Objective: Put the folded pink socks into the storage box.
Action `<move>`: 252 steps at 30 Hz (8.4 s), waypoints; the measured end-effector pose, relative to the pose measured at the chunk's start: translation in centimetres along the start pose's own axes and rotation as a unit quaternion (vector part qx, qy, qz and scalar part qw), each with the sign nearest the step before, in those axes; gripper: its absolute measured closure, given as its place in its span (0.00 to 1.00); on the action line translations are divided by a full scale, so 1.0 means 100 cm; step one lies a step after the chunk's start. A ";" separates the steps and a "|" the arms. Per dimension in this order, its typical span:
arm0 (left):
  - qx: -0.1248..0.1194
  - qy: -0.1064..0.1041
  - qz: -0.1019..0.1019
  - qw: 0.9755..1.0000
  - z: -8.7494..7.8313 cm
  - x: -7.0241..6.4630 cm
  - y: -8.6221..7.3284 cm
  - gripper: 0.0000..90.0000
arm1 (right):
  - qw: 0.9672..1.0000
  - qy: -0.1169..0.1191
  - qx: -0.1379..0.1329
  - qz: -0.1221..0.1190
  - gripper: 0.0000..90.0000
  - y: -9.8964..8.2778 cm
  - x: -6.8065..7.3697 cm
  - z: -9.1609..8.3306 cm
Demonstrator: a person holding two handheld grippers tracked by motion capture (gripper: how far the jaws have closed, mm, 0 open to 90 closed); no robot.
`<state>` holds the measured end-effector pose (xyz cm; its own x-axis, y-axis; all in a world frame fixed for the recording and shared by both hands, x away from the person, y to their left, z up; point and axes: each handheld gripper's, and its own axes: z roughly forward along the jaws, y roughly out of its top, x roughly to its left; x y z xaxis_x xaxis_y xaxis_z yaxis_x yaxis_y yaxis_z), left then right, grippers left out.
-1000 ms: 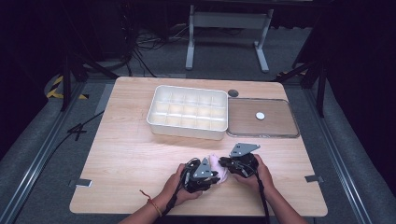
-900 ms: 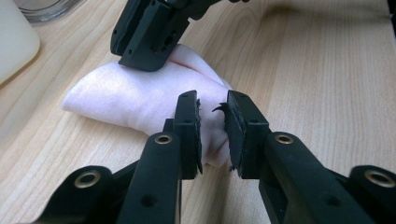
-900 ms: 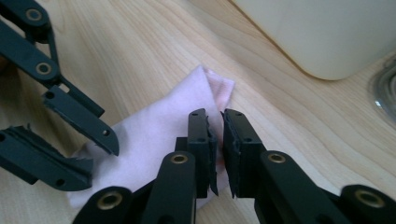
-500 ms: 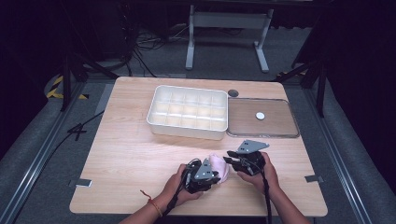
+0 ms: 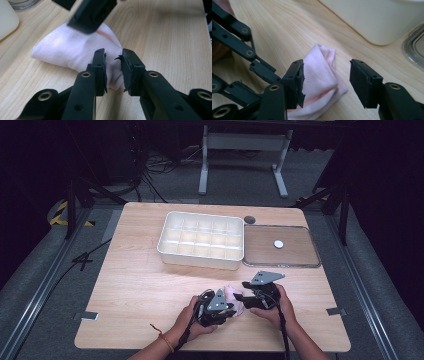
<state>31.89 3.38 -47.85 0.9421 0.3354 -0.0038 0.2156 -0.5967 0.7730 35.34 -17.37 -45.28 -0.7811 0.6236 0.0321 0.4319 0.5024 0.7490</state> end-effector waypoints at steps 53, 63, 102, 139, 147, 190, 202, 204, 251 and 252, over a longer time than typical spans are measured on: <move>0.064 0.100 -0.096 0.988 -0.110 0.059 -0.095 0.15 | 0.995 0.097 0.026 0.007 0.78 -0.003 -0.003 0.010; 0.063 0.097 -0.094 0.989 -0.109 0.060 -0.095 0.14 | 0.997 0.082 0.005 -0.004 0.78 -0.002 -0.003 -0.003; 0.060 0.096 -0.102 0.988 -0.107 0.059 -0.094 0.13 | 0.996 -0.001 -0.089 -0.025 0.78 0.006 -0.015 -0.055; 0.061 0.096 -0.102 0.988 -0.107 0.059 -0.094 0.13 | 0.990 -0.060 -0.123 -0.037 0.78 0.053 -0.042 -0.080; 0.060 0.095 -0.102 0.988 -0.107 0.059 -0.094 0.13 | 0.989 -0.060 -0.127 -0.040 0.78 0.066 -0.048 -0.077; 0.061 0.099 -0.099 0.988 -0.107 0.059 -0.094 0.13 | 0.991 -0.099 -0.058 -0.073 0.78 0.124 -0.072 -0.001; 0.061 0.099 -0.099 0.988 -0.107 0.059 -0.094 0.13 | 0.990 -0.116 -0.020 -0.083 0.78 0.120 -0.074 0.021; 0.062 0.099 -0.099 0.988 -0.107 0.059 -0.094 0.13 | 0.990 -0.116 -0.016 -0.081 0.78 0.118 -0.075 0.024; 0.061 0.099 -0.099 0.988 -0.107 0.059 -0.094 0.13 | 0.985 -0.026 0.153 -0.081 0.79 0.116 -0.089 0.063; 0.062 0.099 -0.099 0.988 -0.107 0.059 -0.094 0.13 | 0.983 -0.027 0.158 -0.084 0.79 0.117 -0.088 0.064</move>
<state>32.67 18.80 -48.32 0.8123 0.5832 -0.0135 0.4317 -0.5854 0.6863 50.15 -13.13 -41.05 -0.8317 0.5428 -0.1169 0.4241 0.7569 0.4973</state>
